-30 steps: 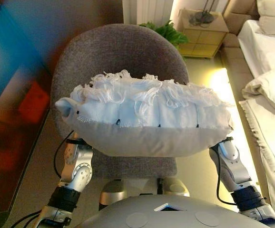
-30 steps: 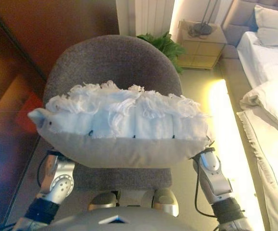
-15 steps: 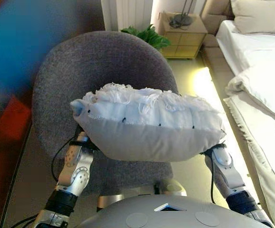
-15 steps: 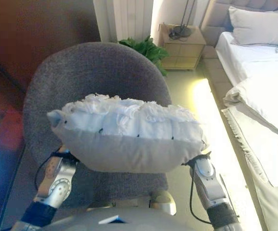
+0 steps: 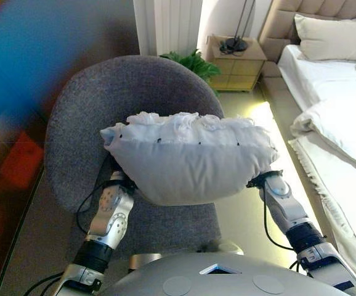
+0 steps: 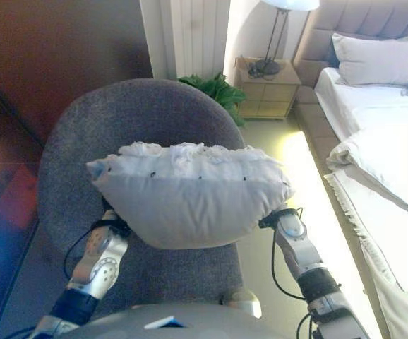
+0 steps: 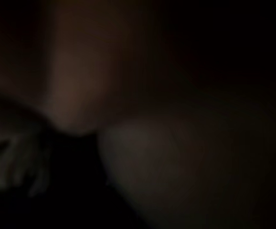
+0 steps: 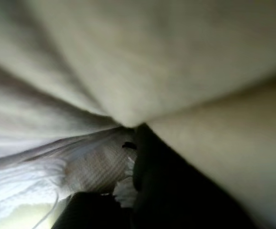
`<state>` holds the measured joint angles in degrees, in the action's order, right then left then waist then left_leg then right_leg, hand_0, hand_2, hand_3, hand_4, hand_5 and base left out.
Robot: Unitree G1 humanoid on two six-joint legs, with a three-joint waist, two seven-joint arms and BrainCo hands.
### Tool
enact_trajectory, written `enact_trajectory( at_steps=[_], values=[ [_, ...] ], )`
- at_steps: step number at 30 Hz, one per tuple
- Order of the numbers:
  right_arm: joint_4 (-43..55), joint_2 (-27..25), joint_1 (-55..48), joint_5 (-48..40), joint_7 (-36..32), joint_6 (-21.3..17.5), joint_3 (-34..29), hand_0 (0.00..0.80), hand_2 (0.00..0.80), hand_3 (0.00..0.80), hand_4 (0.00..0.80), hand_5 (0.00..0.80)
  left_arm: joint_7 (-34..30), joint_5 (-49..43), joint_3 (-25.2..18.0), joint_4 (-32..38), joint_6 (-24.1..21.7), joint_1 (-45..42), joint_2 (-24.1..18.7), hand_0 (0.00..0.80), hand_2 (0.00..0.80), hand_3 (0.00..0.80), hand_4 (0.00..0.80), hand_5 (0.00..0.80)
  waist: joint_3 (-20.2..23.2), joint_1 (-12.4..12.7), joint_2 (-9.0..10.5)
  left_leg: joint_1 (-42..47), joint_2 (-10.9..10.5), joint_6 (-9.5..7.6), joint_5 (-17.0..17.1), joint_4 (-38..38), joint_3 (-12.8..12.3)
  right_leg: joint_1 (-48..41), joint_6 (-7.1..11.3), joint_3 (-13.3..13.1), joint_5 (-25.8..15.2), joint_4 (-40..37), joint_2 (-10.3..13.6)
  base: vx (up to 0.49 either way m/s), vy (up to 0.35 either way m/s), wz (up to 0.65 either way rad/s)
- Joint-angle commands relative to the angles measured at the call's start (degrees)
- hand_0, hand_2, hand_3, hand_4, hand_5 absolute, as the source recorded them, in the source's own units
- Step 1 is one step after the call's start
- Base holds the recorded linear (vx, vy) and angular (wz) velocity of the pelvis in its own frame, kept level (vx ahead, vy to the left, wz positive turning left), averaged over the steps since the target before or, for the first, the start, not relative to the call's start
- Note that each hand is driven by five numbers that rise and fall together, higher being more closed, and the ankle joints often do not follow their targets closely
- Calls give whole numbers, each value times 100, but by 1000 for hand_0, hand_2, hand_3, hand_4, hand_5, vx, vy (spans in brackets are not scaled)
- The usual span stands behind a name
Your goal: Pick up the cushion and take it to the sofa
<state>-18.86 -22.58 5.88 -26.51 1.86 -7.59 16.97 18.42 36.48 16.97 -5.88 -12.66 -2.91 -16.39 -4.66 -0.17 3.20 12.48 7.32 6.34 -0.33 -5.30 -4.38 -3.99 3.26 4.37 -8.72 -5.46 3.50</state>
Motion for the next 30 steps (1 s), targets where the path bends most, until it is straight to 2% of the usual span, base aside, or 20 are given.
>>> enact_trajectory(
  at_steps=[1, 5, 9, 11, 13, 15, 18, 20, 24, 27, 30],
  values=[
    [15, 565, 1201, -117, -82, -243, 373, 800, 800, 800, 800, 800, 326, -669, 845, 114, -56, 1047, 316, 800, 800, 800, 800, 800, -10, 184, 91, -5, -118, -366, -699, 333, -124, -459, 236, 230, 915, 54, 49, 90, -142, 8],
    [-107, 696, 1381, -112, -188, 0, 566, 800, 800, 800, 800, 800, 856, -780, 869, 104, 123, 1104, 367, 800, 800, 800, 800, 800, 13, 271, 106, -57, -39, -277, -622, 387, -19, -524, 164, 338, 981, 71, -17, 80, -106, 13],
    [-722, 757, 1665, -587, -229, 475, 576, 800, 800, 800, 800, 800, 1266, -616, 902, -231, 423, 1235, 455, 800, 800, 800, 800, 800, 95, 382, 186, 4, 26, -189, -572, 509, 45, -740, 112, 457, 1004, 63, -61, 187, -66, 11],
    [-1042, 845, 1802, -865, -210, 586, 583, 800, 800, 800, 800, 800, 1347, -721, 927, -426, 510, 1367, 512, 800, 800, 800, 800, 800, 140, 431, 237, 76, 63, -152, -538, 518, 57, -856, 104, 487, 1005, 52, -91, 208, -68, 14],
    [-1352, 979, 1896, -1102, -264, 545, 582, 800, 800, 800, 800, 800, 1522, -789, 1011, -551, 662, 1545, 565, 800, 800, 800, 800, 800, 200, 472, 307, 145, 106, -124, -511, 494, 71, -939, 86, 509, 1021, 48, -137, 185, -87, 9],
    [-1437, 1042, 1981, -1175, -325, 345, 601, 800, 800, 800, 800, 800, 1571, -874, 1031, -629, 678, 1767, 616, 800, 800, 800, 800, 800, 222, 481, 357, 156, 136, -97, -478, 454, 100, -948, 78, 508, 1024, 46, -167, 80, -79, 10],
    [-1181, 1065, 2170, -1336, -331, -126, 661, 800, 800, 800, 800, 800, 1590, -968, 1038, -368, 697, 2065, 645, 800, 800, 800, 800, 800, 168, 481, 360, 76, 145, -71, -426, 420, 199, -877, 61, 518, 1006, 46, -177, -35, -49, 10],
    [-772, 1010, 2196, -1208, -358, -230, 660, 800, 800, 800, 800, 800, 1579, -1027, 1003, -81, 680, 2137, 613, 800, 800, 800, 800, 800, 114, 472, 311, -14, 136, -69, -419, 436, 263, -814, 50, 547, 1011, 46, -162, -117, -5, 14],
    [-196, 892, 2286, -1015, -419, 58, 610, 800, 800, 800, 800, 800, 1772, -903, 866, 291, 698, 2107, 516, 800, 800, 800, 800, 800, 47, 502, 198, -111, 101, -46, -391, 519, 332, -803, 37, 661, 1017, 46, -130, -99, 17, 13],
    [-293, 882, 2642, -994, -362, 382, 645, 800, 800, 800, 800, 800, 1792, -814, 818, 188, 755, 2086, 506, 800, 800, 800, 800, 800, 59, 583, 168, -153, 81, -2, -405, 694, 368, -902, 0, 733, 1047, 46, -124, -20, 25, 6],
    [-623, 981, 2916, -1080, -210, 548, 785, 800, 800, 800, 800, 800, 1893, -792, 912, -30, 792, 2115, 562, 800, 800, 800, 800, 800, 92, 654, 150, -161, 82, 39, -395, 813, 382, -1028, -36, 780, 1083, 46, -134, 46, 21, 2]
  ],
)
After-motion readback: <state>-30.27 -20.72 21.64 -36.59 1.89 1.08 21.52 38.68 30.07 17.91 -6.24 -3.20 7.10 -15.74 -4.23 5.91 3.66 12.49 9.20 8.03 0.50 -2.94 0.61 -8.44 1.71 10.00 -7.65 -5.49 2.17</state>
